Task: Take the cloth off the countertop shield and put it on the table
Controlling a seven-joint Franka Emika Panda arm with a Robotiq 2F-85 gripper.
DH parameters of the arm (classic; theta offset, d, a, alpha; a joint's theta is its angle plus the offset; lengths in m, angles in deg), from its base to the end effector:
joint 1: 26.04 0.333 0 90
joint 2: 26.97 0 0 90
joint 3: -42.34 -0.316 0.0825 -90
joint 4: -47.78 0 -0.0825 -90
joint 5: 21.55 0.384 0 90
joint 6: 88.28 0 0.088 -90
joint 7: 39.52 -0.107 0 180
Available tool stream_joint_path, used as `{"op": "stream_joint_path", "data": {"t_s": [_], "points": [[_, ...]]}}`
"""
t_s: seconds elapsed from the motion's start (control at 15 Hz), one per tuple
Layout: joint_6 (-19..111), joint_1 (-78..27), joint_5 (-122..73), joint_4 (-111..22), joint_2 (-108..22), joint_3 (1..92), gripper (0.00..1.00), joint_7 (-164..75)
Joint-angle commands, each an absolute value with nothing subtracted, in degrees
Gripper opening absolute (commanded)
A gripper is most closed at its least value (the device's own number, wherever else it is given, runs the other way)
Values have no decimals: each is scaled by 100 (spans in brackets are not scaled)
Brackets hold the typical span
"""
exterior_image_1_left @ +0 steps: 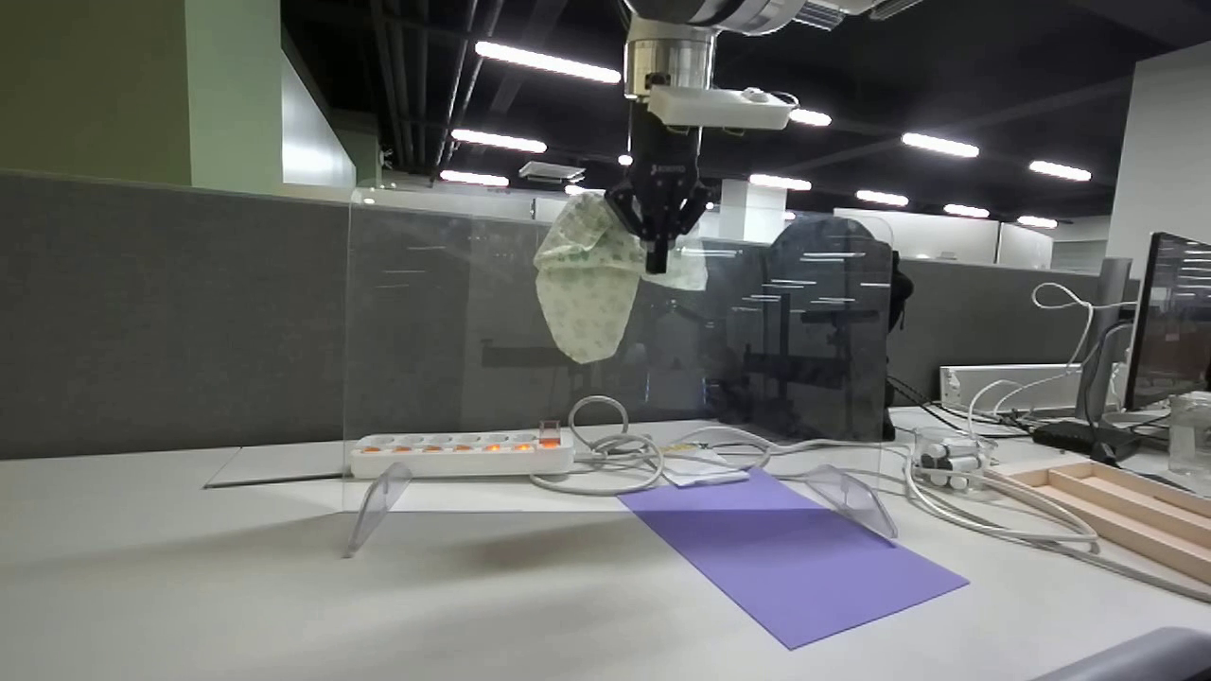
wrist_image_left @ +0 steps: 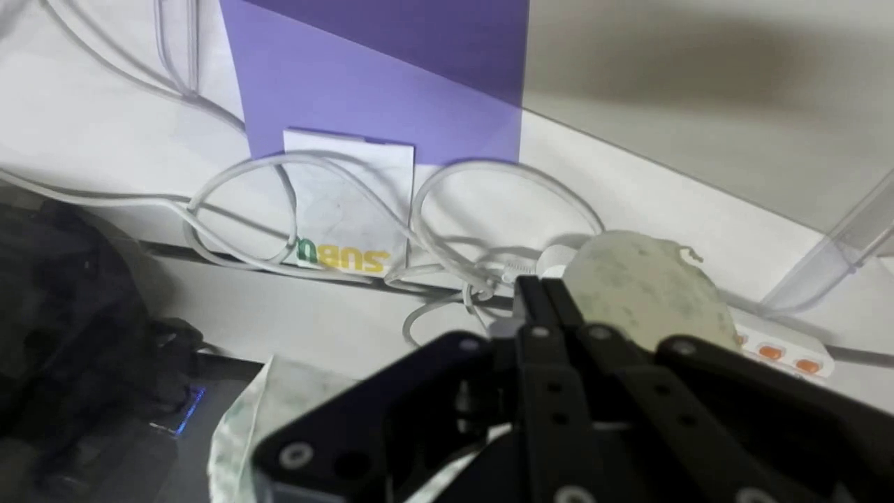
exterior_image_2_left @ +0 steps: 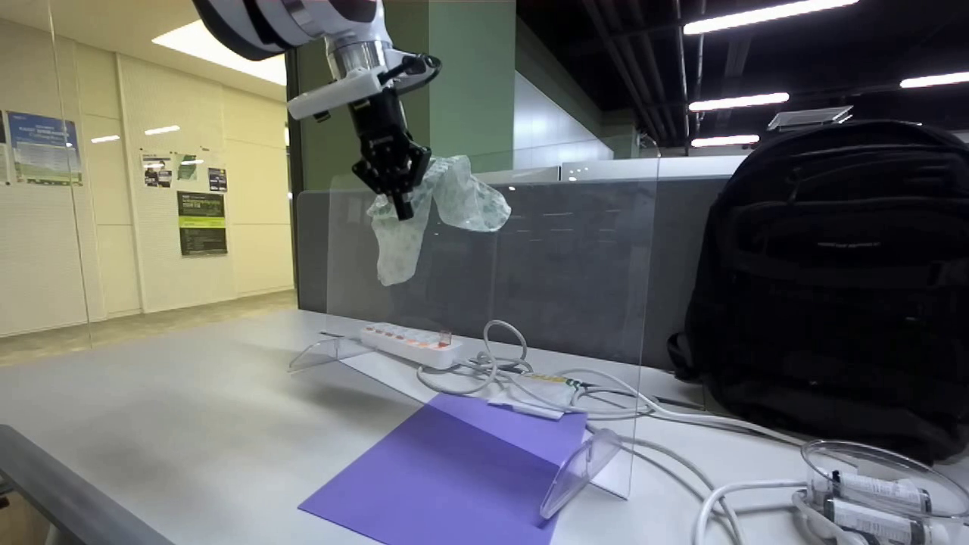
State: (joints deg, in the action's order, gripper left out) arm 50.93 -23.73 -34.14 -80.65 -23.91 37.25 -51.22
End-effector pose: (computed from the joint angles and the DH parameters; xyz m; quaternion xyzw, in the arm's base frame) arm 0.5331 0.0688 0.4151 0.9886 0.0369 0.1317 0.0625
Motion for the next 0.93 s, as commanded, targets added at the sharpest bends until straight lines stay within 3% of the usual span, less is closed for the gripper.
{"op": "stream_joint_path", "data": {"t_s": [0.0, 0.8, 0.87], "points": [[4661, -2295, -3430, -8116, -2475, 3719, 0, -5025], [3985, -2168, -4096, -8416, -2991, 3725, 0, -5202], [3956, -2149, -4127, -8430, -3007, 3722, 7, -5197]]}}
